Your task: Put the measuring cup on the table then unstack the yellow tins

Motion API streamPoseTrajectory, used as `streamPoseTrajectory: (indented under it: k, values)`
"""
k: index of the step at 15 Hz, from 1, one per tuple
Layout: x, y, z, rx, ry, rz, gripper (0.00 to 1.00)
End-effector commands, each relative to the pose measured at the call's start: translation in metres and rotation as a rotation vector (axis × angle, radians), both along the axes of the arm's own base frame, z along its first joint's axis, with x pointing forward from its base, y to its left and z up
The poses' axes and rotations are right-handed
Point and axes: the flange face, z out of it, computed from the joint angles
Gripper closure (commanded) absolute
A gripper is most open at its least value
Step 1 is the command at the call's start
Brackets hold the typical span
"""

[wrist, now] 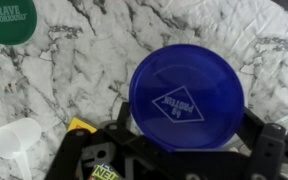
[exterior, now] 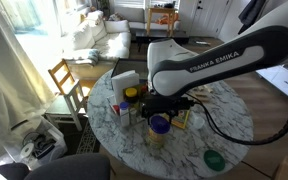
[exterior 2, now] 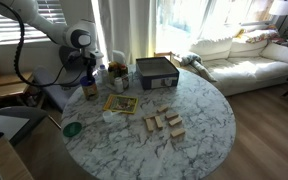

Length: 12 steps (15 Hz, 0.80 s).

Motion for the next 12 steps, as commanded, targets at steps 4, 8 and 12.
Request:
streamPoseTrajectory:
  k: [4,8,12]
  values:
    - [-0.007,-0.004,-0.001,0.049,0.001,0.028,0.00]
    - [-0.009,0.000,0.005,0.041,0.004,0.064,0.00]
    - [-0.011,0.004,0.010,0.038,0.002,0.094,0.00]
